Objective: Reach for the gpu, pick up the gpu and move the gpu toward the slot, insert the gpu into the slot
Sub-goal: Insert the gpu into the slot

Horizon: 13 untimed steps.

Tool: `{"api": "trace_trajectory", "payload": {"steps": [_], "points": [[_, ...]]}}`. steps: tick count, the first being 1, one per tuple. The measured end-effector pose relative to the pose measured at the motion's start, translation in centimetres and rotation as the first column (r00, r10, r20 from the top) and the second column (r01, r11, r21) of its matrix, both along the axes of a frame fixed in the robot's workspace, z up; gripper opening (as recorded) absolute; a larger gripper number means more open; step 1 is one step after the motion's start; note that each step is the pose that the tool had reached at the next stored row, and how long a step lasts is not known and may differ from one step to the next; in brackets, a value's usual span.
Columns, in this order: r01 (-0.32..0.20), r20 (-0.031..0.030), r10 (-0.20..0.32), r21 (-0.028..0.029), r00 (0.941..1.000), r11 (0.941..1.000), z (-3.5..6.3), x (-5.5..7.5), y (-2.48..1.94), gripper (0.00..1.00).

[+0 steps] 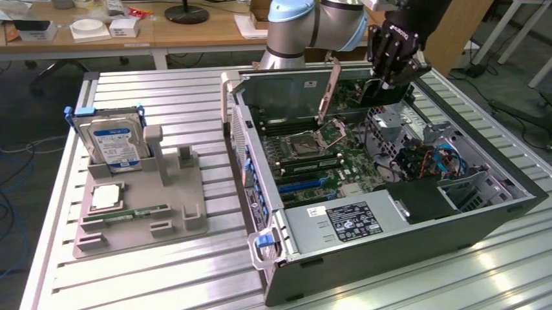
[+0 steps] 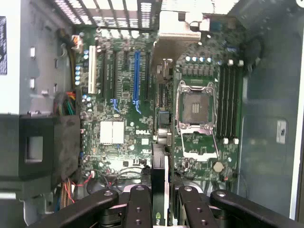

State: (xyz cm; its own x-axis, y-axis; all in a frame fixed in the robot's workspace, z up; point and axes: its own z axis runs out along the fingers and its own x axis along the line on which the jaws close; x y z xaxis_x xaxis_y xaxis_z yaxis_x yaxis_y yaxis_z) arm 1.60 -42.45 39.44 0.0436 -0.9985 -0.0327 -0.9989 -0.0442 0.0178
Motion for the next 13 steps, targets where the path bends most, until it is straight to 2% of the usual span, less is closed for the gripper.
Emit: {"api": "trace_trajectory", "payload": {"steps": [13], "points": [[-0.003,0.0001,0.003,0.0000,1.0000,1.0000,-0.01,0.00,0.00,0.27]]}}
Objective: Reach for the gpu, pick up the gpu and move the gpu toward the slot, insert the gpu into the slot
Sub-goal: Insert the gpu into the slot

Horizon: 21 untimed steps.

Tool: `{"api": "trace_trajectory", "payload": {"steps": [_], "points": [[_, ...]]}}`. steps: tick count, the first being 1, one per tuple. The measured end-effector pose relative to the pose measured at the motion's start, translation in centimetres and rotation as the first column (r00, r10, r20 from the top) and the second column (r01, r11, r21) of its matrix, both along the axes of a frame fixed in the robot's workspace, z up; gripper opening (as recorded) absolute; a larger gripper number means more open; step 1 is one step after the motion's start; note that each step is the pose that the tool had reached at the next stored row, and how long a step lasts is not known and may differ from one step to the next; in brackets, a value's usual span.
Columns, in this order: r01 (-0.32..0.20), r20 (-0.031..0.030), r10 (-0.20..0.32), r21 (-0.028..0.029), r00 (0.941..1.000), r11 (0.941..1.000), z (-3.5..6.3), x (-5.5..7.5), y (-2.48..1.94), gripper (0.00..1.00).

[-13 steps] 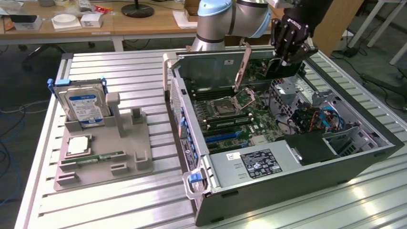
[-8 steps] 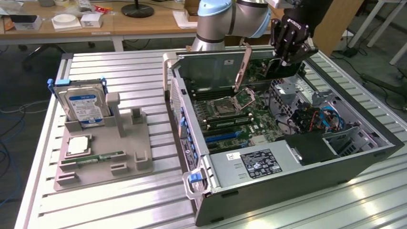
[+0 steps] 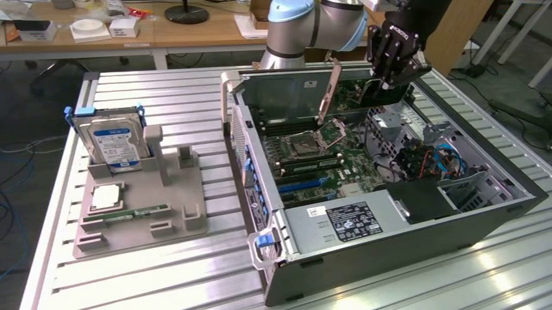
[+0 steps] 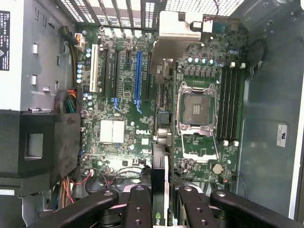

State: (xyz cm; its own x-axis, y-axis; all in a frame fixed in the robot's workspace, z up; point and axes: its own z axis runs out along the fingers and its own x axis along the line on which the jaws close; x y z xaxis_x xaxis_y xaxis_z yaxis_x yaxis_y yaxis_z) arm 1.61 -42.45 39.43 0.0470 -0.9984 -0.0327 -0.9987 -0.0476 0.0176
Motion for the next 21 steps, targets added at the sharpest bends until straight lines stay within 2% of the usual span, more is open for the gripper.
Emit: {"api": "trace_trajectory", "payload": {"steps": [16,20,21], "points": [[0.000,-0.0001,0.000,0.0000,1.0000,1.0000,-0.13,0.00,0.00,0.27],[0.057,0.0000,-0.057,-0.0006,0.9983,0.9983,-0.17,0.01,0.00,0.27],[0.058,0.0000,-0.058,-0.0006,0.9983,0.9983,-0.17,0.00,0.00,0.27]]}}
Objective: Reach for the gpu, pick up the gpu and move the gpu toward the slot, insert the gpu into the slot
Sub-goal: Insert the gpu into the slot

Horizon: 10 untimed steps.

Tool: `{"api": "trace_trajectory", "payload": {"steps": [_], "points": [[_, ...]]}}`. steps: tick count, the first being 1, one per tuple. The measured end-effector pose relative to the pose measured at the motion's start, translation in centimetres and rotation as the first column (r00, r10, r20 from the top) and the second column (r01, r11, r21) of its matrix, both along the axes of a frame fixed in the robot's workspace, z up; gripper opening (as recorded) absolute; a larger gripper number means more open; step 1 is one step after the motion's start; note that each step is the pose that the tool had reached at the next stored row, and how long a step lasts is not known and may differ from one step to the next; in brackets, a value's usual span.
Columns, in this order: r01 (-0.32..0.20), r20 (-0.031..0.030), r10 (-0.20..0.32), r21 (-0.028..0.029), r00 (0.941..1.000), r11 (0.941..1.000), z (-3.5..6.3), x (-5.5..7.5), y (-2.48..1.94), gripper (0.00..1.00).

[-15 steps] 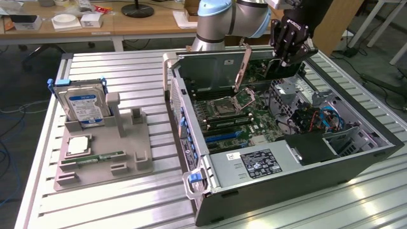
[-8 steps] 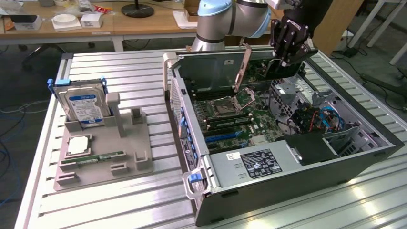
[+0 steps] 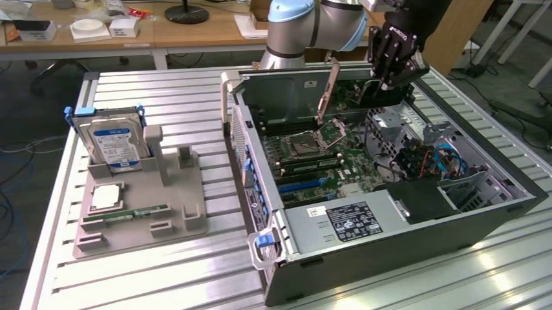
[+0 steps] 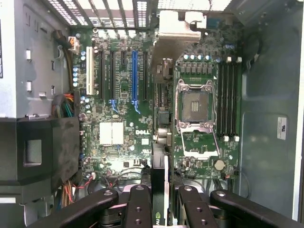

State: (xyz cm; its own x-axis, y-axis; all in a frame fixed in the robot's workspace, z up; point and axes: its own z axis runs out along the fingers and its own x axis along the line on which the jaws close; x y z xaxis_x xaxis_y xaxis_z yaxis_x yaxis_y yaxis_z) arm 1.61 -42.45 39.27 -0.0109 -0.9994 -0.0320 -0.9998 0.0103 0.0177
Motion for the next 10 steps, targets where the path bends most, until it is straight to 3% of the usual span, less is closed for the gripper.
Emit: {"api": "trace_trajectory", "payload": {"steps": [8,10], "points": [[0.000,0.0000,0.000,-0.0001,1.0000,1.0000,0.00,-0.08,0.00,0.27],[0.000,0.0045,0.000,0.0003,1.0000,1.0000,-0.14,-0.79,0.02,0.27]]}}
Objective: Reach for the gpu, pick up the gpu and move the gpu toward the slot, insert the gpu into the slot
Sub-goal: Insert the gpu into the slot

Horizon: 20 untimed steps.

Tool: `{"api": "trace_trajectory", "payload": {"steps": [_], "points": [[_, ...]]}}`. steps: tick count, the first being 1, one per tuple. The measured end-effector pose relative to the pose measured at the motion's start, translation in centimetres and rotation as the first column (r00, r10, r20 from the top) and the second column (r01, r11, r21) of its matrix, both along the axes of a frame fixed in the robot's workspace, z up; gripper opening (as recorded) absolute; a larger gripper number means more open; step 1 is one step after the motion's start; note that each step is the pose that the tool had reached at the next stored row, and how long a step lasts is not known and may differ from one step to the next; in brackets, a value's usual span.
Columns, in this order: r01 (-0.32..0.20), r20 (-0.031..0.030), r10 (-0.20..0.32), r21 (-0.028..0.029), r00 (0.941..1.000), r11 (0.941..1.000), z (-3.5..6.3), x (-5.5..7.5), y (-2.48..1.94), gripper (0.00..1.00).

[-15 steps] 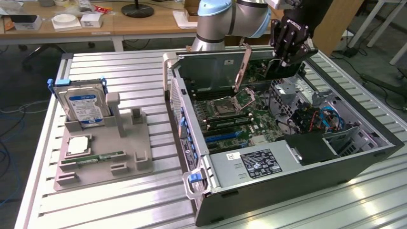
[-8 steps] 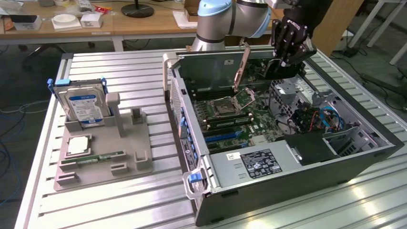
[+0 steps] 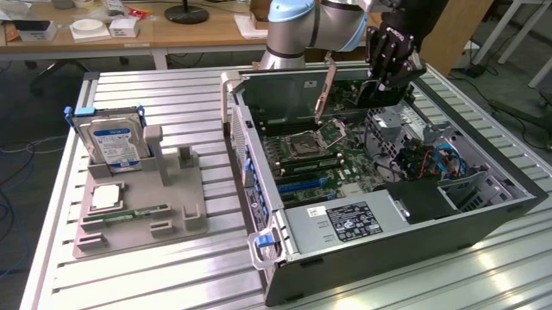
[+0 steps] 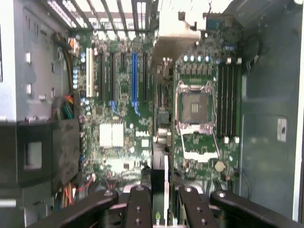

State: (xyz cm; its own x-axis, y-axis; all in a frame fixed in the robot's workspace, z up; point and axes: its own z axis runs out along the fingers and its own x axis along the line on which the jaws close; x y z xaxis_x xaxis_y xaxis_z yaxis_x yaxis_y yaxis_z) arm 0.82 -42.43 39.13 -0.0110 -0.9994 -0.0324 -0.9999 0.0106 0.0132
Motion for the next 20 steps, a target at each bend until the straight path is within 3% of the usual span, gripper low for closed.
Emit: {"api": "trace_trajectory", "payload": {"steps": [2,11,14,20], "points": [[0.000,0.0053,0.000,-0.0004,1.0000,1.0000,-0.14,-0.9,0.01,0.27],[-0.001,0.0093,0.001,-0.0005,1.0000,1.0000,-1.18,-2.7,0.02,0.27],[0.000,0.0159,0.000,-0.0006,0.9999,1.0000,-1.63,-3.4,0.05,0.27],[0.001,0.0160,-0.001,-0.0005,0.9999,1.0000,-2.62,-3.7,0.04,0.27]]}}
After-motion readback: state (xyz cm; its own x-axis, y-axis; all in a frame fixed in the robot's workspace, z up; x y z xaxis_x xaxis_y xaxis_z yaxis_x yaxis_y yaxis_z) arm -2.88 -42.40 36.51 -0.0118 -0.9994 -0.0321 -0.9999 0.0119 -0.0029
